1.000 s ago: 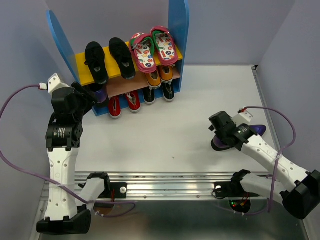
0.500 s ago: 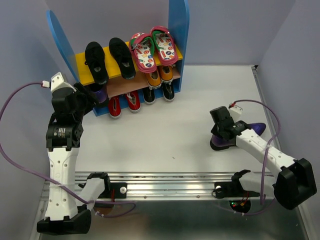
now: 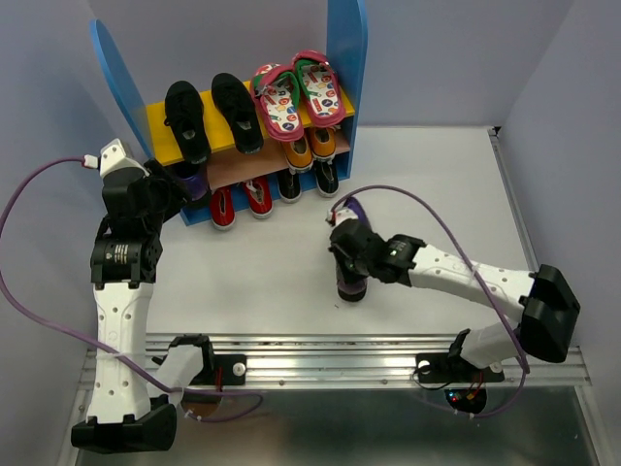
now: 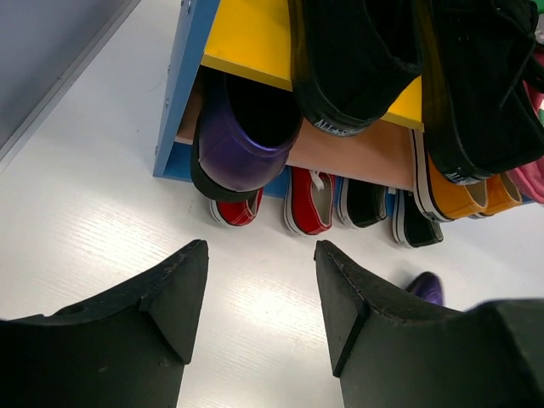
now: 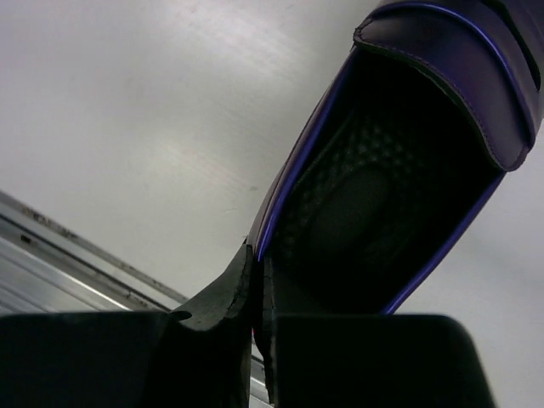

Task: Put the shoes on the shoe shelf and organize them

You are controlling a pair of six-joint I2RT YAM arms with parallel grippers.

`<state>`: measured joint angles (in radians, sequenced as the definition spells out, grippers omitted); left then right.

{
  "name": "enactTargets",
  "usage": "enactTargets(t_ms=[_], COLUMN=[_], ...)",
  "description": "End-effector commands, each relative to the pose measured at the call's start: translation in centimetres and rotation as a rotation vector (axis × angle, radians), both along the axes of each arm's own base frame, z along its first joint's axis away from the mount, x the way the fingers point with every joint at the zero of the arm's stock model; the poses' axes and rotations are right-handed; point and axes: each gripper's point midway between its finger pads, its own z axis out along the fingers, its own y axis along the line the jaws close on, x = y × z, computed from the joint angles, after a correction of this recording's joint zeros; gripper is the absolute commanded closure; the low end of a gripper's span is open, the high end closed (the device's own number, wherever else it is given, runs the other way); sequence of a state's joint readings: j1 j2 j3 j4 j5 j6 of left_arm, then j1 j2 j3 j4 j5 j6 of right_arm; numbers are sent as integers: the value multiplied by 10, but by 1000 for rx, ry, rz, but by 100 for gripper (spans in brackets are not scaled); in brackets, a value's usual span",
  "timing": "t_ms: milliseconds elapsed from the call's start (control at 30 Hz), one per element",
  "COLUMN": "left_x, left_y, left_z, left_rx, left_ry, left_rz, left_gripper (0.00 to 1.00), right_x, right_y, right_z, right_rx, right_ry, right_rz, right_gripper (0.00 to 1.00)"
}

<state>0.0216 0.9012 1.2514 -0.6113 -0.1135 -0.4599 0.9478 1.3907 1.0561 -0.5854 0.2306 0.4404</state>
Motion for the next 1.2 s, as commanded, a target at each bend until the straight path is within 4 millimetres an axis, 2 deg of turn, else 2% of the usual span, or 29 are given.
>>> enactTargets(t_ms=[0,67,133,167,200,267,300,333,367,400,433,500,567,700,733,867,1000,1167], left_x=[2,2,2,3,2,2,2,3,2,3,3,3,3,2,1,-1,2,4], left_y=[3,3,3,3,3,3,4,4,4,4,4,3,1,4,7,14,12,8], left_z=[22,21,20,19,18,19,17,17,17,18,19,21,22,20,20,21,19,13], left_rx=[24,27,28,30,30,33,35,33,32,30,27,17,11,4,6,9,3,-5], left_ry=[-64,-62,-60,-58,-55,-58,-53,-53,-53,-57,-64,-75,-82,-77,-82,-95,-92,-80], left_rz=[5,5,3,4,4,3,4,4,5,8,9,9,3,24,45,85,76,58], left_gripper=[36,36,36,36,36,36,36,36,36,36,36,36,36,36,36,36,36,36], right_x=[-14,-17,-16,-12,-10,-8,-8,-8,-8,-7,-8,-9,-9,-17,-21,-27,-32,-36], right_y=[31,37,34,29,26,21,21,19,20,16,17,10,6,-20,-28,-42,-45,-44], right_z=[8,3,0,-1,1,8,12,20,20,30,37,50,56,50,38,24,5,-18], right_rx=[-45,-62,-75,-91,-99,-98,-85,-58,-39,-21,25,64,134,193,180,244,234,211], right_ry=[-84,-102,-105,-115,-121,-125,-127,-136,-125,-138,-120,-117,-99,-76,-63,-30,10,72], right_rz=[164,191,184,142,122,72,58,25,1,-32,-88,-169,-278,-434,-464,-596,-645,-700], right_gripper=[99,99,97,69,50,26,22,11,8,7,0,0,0,0,0,0,3,12])
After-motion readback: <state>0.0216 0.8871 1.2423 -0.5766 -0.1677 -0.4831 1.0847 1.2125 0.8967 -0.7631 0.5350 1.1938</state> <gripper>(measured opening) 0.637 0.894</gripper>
